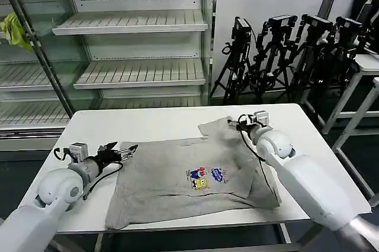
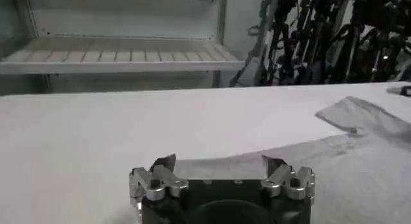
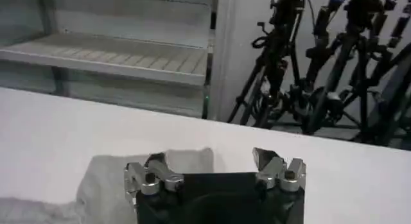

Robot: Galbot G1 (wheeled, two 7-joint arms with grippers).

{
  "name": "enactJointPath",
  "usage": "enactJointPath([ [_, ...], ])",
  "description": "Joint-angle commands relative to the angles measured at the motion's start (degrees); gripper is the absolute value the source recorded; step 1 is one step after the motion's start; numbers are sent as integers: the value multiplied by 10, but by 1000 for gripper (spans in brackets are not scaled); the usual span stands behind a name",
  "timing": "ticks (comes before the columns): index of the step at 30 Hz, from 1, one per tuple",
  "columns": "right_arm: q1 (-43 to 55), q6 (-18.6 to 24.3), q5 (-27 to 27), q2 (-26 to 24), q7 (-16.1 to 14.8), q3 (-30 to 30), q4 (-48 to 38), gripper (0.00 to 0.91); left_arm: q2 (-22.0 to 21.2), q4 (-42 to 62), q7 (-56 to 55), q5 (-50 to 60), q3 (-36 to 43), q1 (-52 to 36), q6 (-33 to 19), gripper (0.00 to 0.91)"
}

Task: Fold and organize the clothes.

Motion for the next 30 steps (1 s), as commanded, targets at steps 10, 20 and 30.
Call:
enactJointPath([
  [10,28,9,-42,53,-17,-9,-79,907,-12,106,28,49,64,-82,-14,907],
  [20,26,17,-59,54,-21,0,-95,907,-14,124,38,63,69,-83,-19,907],
  [30,18,24,-70,62,-25,9,-113,907,-21,129,45,78,65,-72,-22,756],
])
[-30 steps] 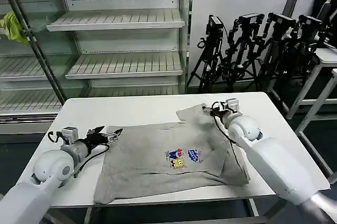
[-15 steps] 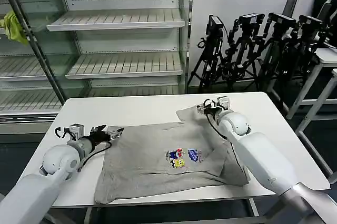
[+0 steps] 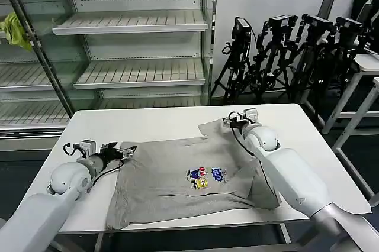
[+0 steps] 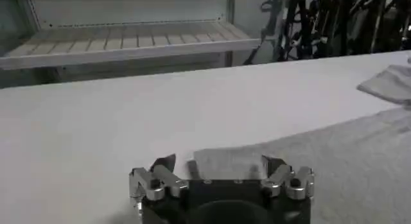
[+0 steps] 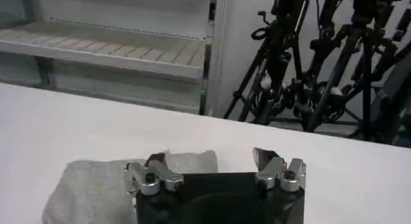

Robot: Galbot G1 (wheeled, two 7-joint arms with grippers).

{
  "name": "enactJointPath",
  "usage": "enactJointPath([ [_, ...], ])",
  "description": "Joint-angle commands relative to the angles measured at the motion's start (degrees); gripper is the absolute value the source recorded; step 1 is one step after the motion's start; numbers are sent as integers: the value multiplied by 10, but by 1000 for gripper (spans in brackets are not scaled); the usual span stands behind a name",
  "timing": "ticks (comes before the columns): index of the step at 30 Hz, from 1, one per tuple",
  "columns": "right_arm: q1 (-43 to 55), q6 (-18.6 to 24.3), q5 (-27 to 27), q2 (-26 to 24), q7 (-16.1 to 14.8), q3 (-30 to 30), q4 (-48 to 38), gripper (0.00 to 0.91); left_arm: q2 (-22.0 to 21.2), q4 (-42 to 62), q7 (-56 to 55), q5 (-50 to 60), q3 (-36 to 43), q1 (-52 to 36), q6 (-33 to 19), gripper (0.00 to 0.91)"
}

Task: Fold and organize the clothes.

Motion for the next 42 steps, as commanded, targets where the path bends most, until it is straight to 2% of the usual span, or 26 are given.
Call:
enactJointPath([
  [1,-1,2,-9,6,-1,4,-14,907,-2,11,4,13,2,-1,-2,756],
  [4,-7,2,-12,5,-4,4,-15,907,-1,8,5,15,1,3,-2,715],
  [9,-14,3,-18,9,-6,4,-19,907,0,7,8,17,-1,6,-2,705],
  [18,-15,7,-28,18,-13,2,-36,897,3,5,12,21,-2,9,-4,595],
  [19,-14,9,-30,19,-15,2,-39,836,3,5,13,21,-2,9,-4,564],
  [21,-14,11,-32,20,-17,2,-42,796,3,3,14,22,-2,11,-5,544],
  [22,-14,12,-35,21,-19,1,-43,746,3,2,15,23,-3,13,-5,514],
  [23,-14,13,-36,22,-20,1,-43,675,3,2,16,25,-3,14,-6,484],
  [25,-15,16,-37,23,-22,1,-43,453,4,1,17,25,-4,15,-6,363],
  [26,-15,16,-37,24,-23,0,-43,393,5,0,17,25,-4,16,-6,322],
  [28,-16,20,-40,24,-25,0,-42,151,6,-2,19,26,-4,16,-7,262],
  [30,-16,23,-42,24,-25,0,-42,71,8,-3,19,26,-4,16,-7,232],
  [31,-17,25,-43,23,-26,0,-41,30,9,-3,20,26,-4,16,-8,171],
  [32,-17,26,-43,23,-26,0,-40,10,9,-4,20,26,-5,16,-8,151],
  [33,-18,29,-44,22,-27,-1,-39,0,10,-4,21,26,-5,16,-8,91],
  [36,-19,33,-45,20,-28,-1,-37,0,10,-4,22,27,-5,18,-10,50],
  [42,-24,45,-48,15,-28,-2,-29,0,10,-4,25,30,-6,22,-17,40],
])
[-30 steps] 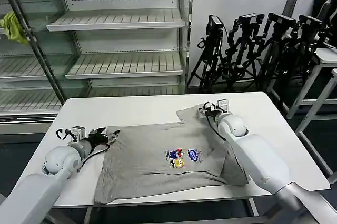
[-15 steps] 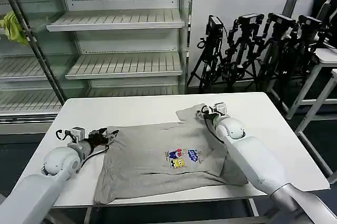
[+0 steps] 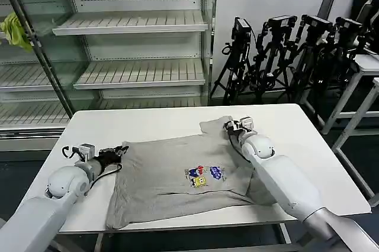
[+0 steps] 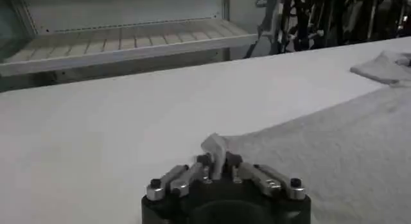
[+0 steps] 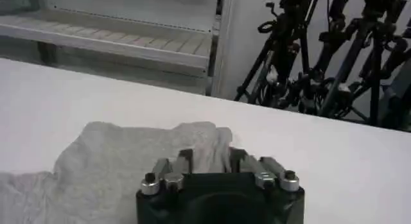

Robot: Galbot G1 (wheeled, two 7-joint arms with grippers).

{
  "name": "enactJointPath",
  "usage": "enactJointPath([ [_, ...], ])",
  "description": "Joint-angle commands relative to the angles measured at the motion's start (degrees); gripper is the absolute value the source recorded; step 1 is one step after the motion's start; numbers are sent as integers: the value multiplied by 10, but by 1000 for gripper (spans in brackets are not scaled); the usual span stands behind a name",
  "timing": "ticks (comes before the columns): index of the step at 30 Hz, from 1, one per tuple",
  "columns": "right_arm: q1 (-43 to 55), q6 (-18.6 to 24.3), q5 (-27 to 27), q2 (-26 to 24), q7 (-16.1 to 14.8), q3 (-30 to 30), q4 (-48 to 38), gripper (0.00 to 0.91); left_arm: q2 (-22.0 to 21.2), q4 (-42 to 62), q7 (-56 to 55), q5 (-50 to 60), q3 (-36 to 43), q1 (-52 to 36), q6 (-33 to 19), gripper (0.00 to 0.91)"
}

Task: Fold and organize the clothes.

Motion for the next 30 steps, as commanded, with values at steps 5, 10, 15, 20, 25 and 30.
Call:
enactJointPath([
  [5,-6,22,-5,-6,-2,-2,10,0,1,-1,4,4,-2,6,-10,40],
  [10,-8,34,-7,-8,-2,0,18,0,0,-2,4,5,-2,6,-18,40],
  [15,-13,35,-9,-10,-8,23,40,0,-2,-5,5,5,-7,6,-27,40],
  [20,-14,36,-5,-18,-8,41,70,0,-1,-18,5,5,-19,9,-30,40],
  [25,-18,35,2,-27,-7,51,94,0,6,-44,5,3,-36,22,-30,40],
  [30,-43,30,17,-57,-3,56,153,0,25,-92,3,1,-69,64,-30,40],
])
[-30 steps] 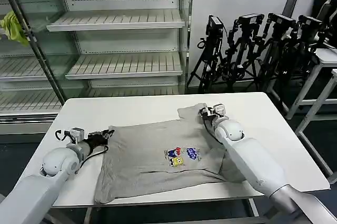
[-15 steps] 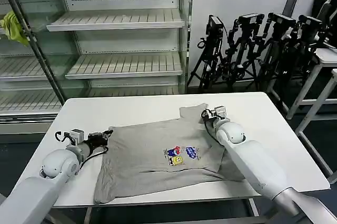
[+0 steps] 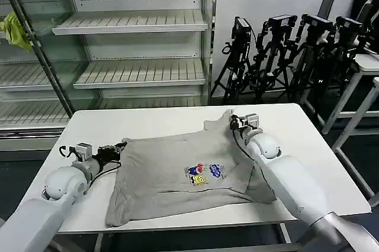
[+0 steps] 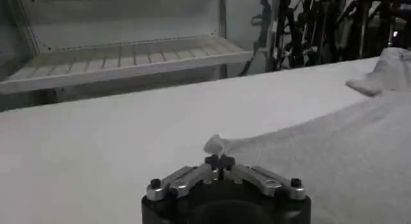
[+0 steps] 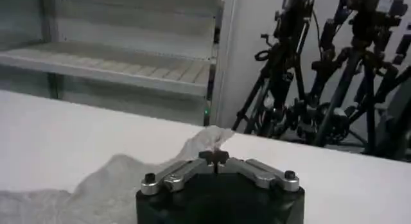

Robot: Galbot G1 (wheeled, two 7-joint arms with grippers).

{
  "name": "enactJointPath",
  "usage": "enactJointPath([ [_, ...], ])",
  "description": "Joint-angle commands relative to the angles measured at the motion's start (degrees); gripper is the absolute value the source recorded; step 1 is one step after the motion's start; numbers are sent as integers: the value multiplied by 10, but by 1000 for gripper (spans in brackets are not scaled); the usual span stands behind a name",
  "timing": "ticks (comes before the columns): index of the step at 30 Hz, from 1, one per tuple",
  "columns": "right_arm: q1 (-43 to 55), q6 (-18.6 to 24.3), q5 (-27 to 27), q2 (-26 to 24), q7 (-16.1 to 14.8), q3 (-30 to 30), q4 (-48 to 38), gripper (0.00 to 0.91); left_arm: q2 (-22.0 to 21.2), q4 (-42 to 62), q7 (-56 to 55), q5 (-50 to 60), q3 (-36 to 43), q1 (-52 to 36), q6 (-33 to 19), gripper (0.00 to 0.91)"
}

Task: Fold and organize the clothes.

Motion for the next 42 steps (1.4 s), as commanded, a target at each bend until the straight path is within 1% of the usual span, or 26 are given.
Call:
enactJointPath([
  [1,-28,-1,18,-36,4,17,96,0,22,-75,-3,-4,-51,59,-2,40],
  [4,-62,-7,31,-73,5,24,155,0,35,-116,-3,-11,-89,107,-1,40],
  [5,-83,-8,34,-90,5,27,188,0,41,-131,-3,-14,-105,128,-1,40],
  [7,-104,-12,38,-110,5,33,212,0,48,-149,-3,-16,-129,155,-2,40],
  [8,-129,-12,39,-124,5,38,237,0,52,-163,-3,-19,-141,173,-2,40],
  [10,-154,-13,39,-141,5,46,263,0,54,-180,-5,-21,-154,191,-2,50],
  [13,-197,-13,40,-173,5,67,314,0,56,-211,-8,-21,-166,228,-2,40],
  [15,-217,-13,42,-191,4,82,332,0,56,-231,-13,-21,-172,247,0,50],
  [18,-264,-12,42,-218,0,122,368,0,59,-252,-18,-22,-176,265,5,40],
  [20,-293,-9,41,-232,-1,142,382,0,65,-265,-20,-24,-180,279,6,50],
  [25,-359,-5,41,-255,-8,191,407,0,87,-288,-22,-28,-188,307,9,50],
  [27,-376,-4,42,-264,-9,202,414,0,96,-297,-22,-30,-191,318,10,40],
  [31,-402,-3,41,-273,-11,220,424,0,104,-308,-24,-33,-193,334,15,50],
  [35,-410,-5,41,-274,-10,222,431,0,103,-313,-24,-28,-193,353,16,50],
  [40,-411,-7,33,-271,-11,210,432,0,98,-303,-23,-17,-192,363,13,40],
  [42,-409,-7,30,-269,-10,204,431,0,98,-297,-22,-15,-192,364,10,50],
])
